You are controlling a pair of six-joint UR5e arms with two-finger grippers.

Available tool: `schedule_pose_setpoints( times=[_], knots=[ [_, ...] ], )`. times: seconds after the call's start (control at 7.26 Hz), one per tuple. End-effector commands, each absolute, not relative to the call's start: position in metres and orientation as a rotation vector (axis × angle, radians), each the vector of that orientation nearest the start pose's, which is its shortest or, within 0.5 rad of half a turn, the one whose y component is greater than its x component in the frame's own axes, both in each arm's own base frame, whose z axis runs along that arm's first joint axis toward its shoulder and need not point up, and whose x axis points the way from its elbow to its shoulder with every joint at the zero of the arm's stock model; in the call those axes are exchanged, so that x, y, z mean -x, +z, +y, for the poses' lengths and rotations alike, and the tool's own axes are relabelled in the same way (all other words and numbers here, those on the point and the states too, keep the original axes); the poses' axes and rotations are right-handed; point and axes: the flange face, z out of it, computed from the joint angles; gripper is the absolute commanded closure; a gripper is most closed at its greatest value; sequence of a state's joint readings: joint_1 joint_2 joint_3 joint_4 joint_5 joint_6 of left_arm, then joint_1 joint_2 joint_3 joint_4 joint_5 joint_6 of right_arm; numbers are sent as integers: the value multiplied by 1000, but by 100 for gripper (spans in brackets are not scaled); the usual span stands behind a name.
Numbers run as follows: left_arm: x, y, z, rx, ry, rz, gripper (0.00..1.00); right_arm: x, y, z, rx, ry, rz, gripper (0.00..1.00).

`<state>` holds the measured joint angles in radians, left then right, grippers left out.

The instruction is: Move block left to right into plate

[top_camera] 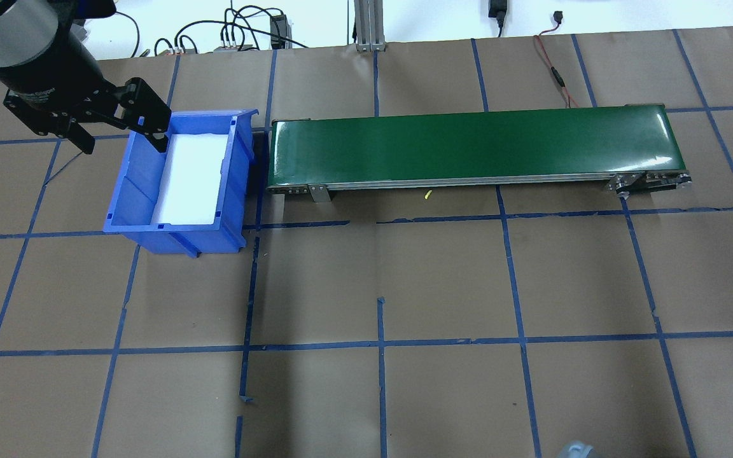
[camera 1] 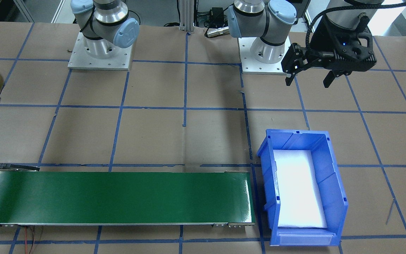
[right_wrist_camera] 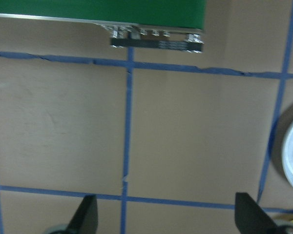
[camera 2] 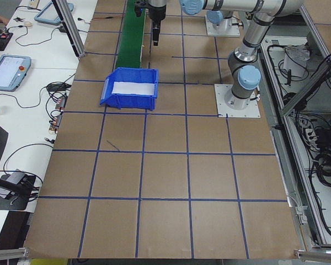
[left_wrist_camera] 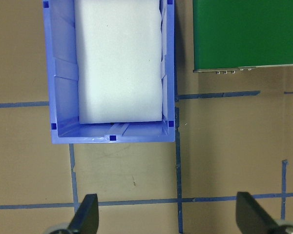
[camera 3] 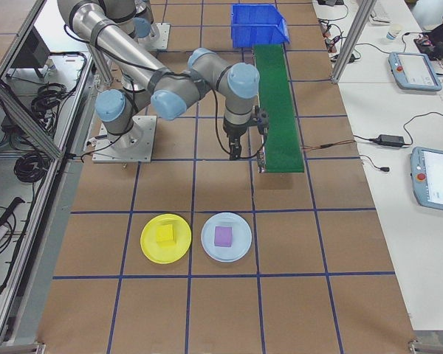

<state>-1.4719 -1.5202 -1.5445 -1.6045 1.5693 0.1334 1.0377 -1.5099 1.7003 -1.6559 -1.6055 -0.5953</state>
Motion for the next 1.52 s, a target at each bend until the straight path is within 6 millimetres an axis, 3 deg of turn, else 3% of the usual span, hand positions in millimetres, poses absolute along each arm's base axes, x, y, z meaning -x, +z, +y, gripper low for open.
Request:
schedule_pose_setpoints(
  times=[0.0,0.14,0.28,0.41,0.96,1.38],
  knots=[
    [87,523,-484,-58,-70,3137,0,6,424,-495,-42,280,3131,0],
    [86,519,-484,-53,-60,3138,0,-58,435,-486,66,255,3156,0],
    [86,520,-484,-55,-62,3137,0,-95,435,-480,38,253,3166,0],
    [86,521,-484,-55,-67,3137,0,-114,440,-472,59,242,3169,0],
    [86,521,-484,-53,-67,3137,0,-116,440,-473,41,198,3175,0],
    [86,520,-484,-53,-65,3137,0,-121,457,-492,-99,19,3154,0]
  ],
)
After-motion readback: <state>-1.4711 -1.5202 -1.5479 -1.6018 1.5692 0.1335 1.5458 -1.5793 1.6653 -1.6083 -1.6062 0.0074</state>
